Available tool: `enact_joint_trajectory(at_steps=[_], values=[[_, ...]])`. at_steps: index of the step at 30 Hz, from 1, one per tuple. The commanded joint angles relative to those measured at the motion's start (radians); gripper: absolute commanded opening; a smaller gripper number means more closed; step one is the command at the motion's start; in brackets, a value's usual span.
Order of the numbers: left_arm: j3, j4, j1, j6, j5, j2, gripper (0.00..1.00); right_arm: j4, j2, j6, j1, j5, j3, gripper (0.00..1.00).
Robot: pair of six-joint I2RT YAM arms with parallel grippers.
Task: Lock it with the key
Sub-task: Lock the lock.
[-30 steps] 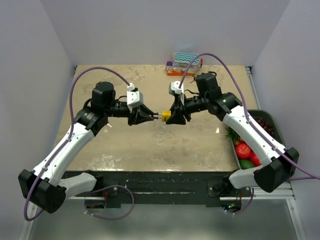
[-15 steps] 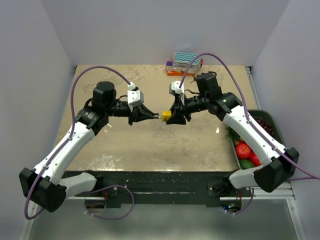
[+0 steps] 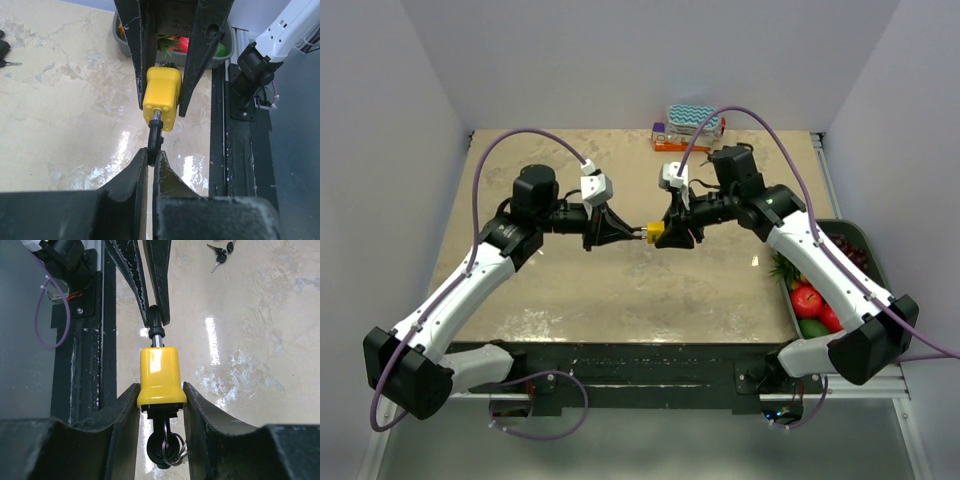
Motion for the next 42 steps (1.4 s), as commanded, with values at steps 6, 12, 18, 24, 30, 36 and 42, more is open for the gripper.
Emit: enact_joint_trajectory(at_steps=[6, 12, 18, 24, 30, 36, 42], values=[[0.007, 0.069, -0.070, -0.057, 0.083, 0.015, 0.00, 0.171, -0.024, -0.029, 0.041, -0.004, 0.011, 0.00], [-0.029, 0.224, -0.101, -0.166, 0.074, 0.016, 0.00, 0.242, -0.021, 0.049, 0.061, -0.052, -0.014, 0.00], [-0.056, 0.364, -0.131, -0.241, 0.085, 0.042, 0.00, 0.330, -0.007, 0.138, 0.115, -0.085, -0.002, 0.00], [-0.060, 0.372, -0.184, -0.206, 0.100, 0.055, 0.00, 0.414, 0.013, 0.195, 0.155, -0.101, -0.014, 0.00], [-0.060, 0.327, -0.101, -0.226, 0.099, 0.036, 0.00, 0.344, 0.008, 0.140, 0.158, -0.073, -0.014, 0.00], [0.046, 0.126, 0.045, -0.037, 0.059, 0.045, 0.00, 0.293, 0.007, 0.121, 0.158, -0.038, -0.025, 0.00], [0.076, 0.207, 0.060, -0.196, -0.013, 0.061, 0.20, 0.354, 0.014, 0.161, 0.158, 0.049, -0.020, 0.00]])
